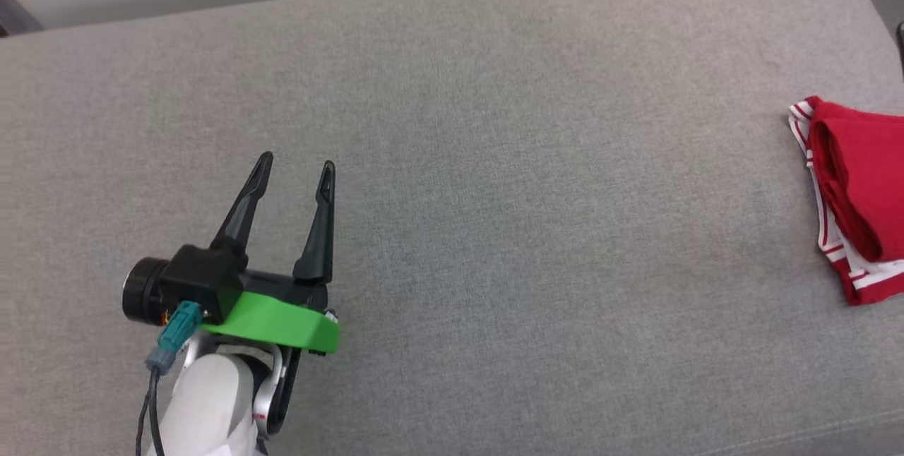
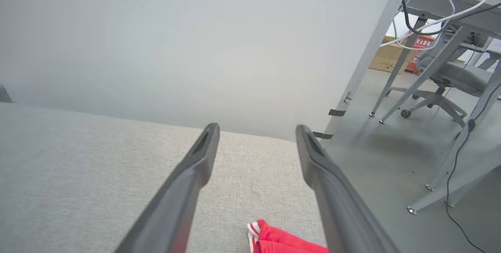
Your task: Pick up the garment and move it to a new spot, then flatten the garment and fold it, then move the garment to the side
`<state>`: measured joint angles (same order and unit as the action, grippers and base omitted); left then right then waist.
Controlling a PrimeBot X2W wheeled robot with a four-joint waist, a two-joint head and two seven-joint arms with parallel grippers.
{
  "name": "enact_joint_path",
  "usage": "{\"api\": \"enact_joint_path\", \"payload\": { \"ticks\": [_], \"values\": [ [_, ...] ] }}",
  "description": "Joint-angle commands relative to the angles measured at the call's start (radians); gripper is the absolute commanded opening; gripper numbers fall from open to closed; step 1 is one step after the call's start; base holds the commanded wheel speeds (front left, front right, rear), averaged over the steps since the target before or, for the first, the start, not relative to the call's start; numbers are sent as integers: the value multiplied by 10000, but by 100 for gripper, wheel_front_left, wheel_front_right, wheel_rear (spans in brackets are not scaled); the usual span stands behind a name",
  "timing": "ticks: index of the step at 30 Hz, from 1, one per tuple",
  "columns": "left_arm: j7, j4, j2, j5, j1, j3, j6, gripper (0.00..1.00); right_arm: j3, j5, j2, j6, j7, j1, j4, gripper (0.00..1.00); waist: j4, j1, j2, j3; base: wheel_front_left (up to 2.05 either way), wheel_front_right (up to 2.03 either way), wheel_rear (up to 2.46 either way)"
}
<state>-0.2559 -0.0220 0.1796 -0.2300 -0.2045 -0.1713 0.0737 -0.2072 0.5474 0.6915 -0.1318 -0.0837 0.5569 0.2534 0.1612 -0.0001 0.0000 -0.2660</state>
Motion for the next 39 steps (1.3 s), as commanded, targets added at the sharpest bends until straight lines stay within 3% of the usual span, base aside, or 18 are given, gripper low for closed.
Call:
{"api": "enact_joint_path", "payload": {
  "ticks": [1,10,18,27,39],
  "values": [
    [-57,-47,-83,-41,231,115,11,100,233,1,-448,11,-142,-510,-353,100,-299,1,0,1202,0,0,0],
    [-58,-418,-327,65,1138,301,225,100,1690,-981,-3386,11,-683,-3637,-2551,100,-750,1,0,2052,0,0,0],
    [-58,-710,-612,-20,1769,512,434,100,2072,-1877,-5328,11,-1444,-5243,-2706,100,-1025,1,0,2290,0,0,0],
    [-58,-982,-800,-25,1939,718,538,100,1731,-2214,-5760,11,-1708,-5538,-2267,100,-1063,1,0,2363,0,0,0],
    [-59,-962,-927,76,1875,802,566,100,1574,-2297,-5782,11,-1766,-5489,-2141,100,-1084,1,0,2336,0,0,0]
  ]
}}
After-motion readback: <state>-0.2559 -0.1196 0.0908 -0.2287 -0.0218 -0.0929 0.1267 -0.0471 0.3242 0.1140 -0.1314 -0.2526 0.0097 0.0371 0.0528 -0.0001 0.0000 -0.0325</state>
